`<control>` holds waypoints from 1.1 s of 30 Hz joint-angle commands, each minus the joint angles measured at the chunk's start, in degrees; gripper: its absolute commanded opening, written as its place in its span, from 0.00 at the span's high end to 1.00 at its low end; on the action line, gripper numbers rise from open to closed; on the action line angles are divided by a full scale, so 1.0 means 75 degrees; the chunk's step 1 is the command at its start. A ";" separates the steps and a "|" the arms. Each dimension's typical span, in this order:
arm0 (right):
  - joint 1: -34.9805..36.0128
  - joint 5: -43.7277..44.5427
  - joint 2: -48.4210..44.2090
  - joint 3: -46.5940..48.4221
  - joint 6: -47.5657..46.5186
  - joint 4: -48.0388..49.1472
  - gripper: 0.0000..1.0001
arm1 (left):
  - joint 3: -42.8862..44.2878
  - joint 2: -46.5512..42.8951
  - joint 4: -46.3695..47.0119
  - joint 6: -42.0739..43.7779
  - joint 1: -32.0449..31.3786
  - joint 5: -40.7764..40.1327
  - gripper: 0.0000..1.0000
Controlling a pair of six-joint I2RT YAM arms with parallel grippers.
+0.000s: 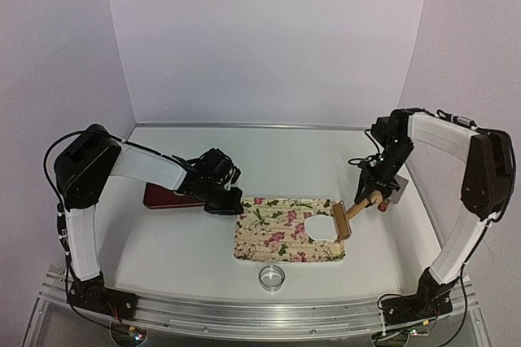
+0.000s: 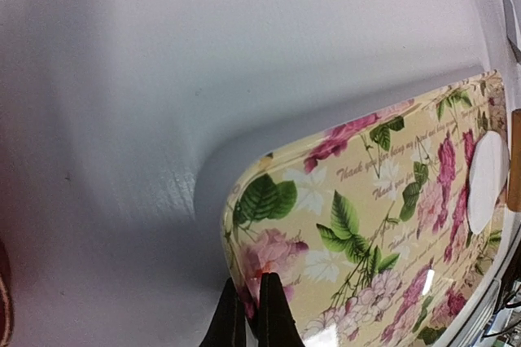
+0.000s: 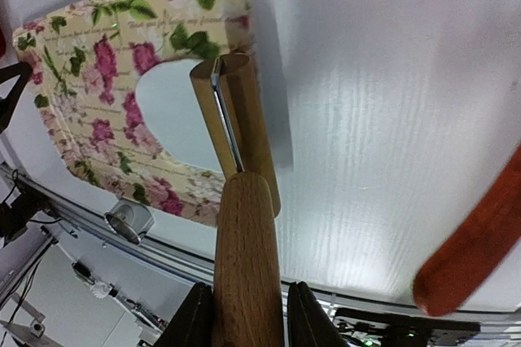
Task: Roll out the dumpling wrappers from the dough
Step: Place the rolling pin at the center of the board.
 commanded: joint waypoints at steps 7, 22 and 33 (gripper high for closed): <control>-0.0269 -0.0302 -0.0111 0.2681 0.0117 -0.0830 1.00 | 0.1184 0.0632 -0.1580 -0.0026 -0.0257 -0.0465 0.99; -0.0431 -0.1339 0.1155 0.3251 0.0979 0.1998 1.00 | 0.1550 -0.1021 -0.2013 -0.1088 -0.0232 -0.1078 0.33; -0.0588 -0.2221 0.2777 0.3217 0.0401 0.2340 0.97 | 0.0568 -0.2101 -0.2073 -0.1590 -0.0333 -0.0757 0.27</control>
